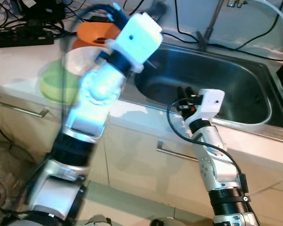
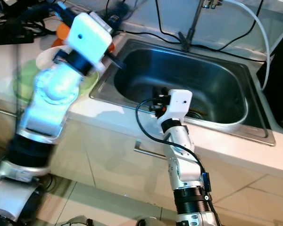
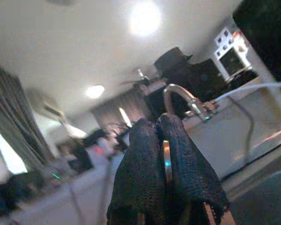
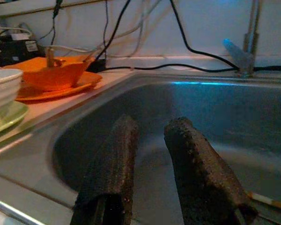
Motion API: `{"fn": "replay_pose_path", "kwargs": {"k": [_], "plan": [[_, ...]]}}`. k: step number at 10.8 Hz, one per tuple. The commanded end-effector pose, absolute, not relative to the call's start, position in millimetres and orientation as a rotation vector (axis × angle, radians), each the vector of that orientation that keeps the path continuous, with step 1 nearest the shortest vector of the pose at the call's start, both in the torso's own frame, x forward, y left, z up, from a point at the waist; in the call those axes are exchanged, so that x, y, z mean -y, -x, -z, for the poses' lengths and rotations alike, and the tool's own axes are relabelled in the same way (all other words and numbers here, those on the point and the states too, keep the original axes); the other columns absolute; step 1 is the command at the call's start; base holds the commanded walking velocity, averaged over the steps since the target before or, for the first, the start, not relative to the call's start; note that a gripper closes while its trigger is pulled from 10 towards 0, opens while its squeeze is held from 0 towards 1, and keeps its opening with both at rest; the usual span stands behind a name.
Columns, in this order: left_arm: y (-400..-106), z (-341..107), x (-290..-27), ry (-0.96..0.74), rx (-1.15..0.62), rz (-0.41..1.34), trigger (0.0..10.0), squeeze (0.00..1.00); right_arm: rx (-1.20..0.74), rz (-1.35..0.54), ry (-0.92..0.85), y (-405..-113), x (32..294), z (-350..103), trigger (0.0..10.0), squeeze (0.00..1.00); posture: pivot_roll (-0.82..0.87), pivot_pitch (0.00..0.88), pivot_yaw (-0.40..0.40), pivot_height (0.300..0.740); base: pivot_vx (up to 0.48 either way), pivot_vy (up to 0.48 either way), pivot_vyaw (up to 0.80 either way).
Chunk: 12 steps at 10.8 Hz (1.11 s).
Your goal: Kitchen organization
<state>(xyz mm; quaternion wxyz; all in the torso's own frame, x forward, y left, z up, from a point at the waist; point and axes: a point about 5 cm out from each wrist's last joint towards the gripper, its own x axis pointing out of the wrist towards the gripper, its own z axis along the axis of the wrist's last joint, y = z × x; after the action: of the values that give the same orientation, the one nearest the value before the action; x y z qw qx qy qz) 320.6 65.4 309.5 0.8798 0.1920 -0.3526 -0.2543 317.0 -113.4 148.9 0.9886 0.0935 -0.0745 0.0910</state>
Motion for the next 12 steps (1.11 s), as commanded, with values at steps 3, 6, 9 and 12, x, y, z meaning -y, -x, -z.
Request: {"fn": "replay_pose_path", "kwargs": {"k": [3, 6, 9, 12], "plan": [[-327.7, -302.6, -69.9, 0.050, 0.569, 0.622, 10.0, 0.00, 0.216, -0.203, -0.102, -318.8, 116.9, -165.4, 10.0, 1.00, 0.00, 0.025, -0.078, 0.719, 0.000, 0.000, 0.00], [-330.5, -292.2, -72.3, 0.116, 0.494, 0.650, 10.0, 0.00, 0.267, -0.257, -0.049, -320.3, 114.0, -182.0, 10.0, 1.00, -0.01, 0.020, -0.078, 0.719, 0.000, 0.000, 0.00], [-333.3, -285.9, -76.9, 0.173, 0.442, 0.652, 10.0, 0.00, 0.299, -0.352, -0.010, -315.6, 105.2, -191.9, 10.0, 1.00, -0.01, 0.010, -0.079, 0.719, 0.000, 0.000, 0.00], [-330.4, -280.6, -72.8, 0.239, 0.386, 0.721, 10.0, 0.00, 0.316, -0.390, -0.001, -313.4, 97.9, -197.4, 10.0, 0.36, -0.01, 0.006, -0.079, 0.719, 0.000, 0.000, 0.00]]}}
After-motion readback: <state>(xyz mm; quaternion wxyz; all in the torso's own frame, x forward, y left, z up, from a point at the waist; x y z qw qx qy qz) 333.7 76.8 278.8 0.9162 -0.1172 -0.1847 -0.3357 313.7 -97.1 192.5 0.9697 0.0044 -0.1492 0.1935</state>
